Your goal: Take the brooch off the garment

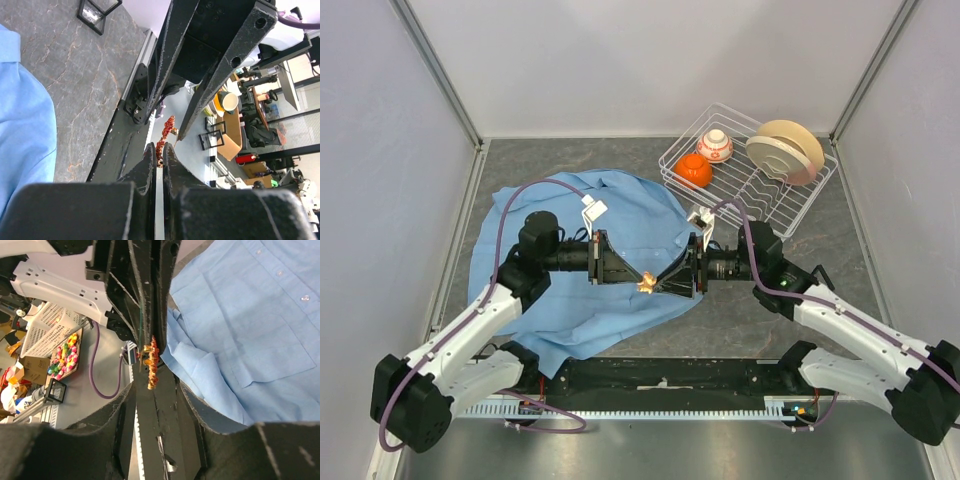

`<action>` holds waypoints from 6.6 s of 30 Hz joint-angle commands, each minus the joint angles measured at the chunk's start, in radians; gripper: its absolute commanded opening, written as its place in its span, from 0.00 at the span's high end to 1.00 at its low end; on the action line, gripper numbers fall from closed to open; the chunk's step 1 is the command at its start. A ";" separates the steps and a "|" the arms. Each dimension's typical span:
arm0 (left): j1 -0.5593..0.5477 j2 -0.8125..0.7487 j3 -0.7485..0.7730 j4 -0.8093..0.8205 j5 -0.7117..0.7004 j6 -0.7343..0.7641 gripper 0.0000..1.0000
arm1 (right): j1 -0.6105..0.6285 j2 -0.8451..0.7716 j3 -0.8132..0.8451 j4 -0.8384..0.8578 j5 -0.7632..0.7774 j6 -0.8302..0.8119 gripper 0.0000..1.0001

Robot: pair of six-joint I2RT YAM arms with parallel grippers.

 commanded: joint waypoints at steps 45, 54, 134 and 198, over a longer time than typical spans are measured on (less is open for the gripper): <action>0.000 0.040 -0.123 0.384 -0.031 -0.408 0.98 | 0.042 0.121 -0.086 0.439 0.013 0.251 0.77; -0.001 0.034 -0.129 0.398 -0.038 -0.431 0.98 | 0.052 0.128 -0.092 0.453 0.042 0.260 0.76; -0.003 0.009 -0.105 0.214 -0.121 -0.307 0.98 | 0.091 -0.057 -0.097 0.105 0.344 0.118 0.49; -0.060 -0.463 -0.101 -0.010 -0.520 1.263 0.98 | 0.229 0.272 0.291 -0.087 0.644 1.165 0.64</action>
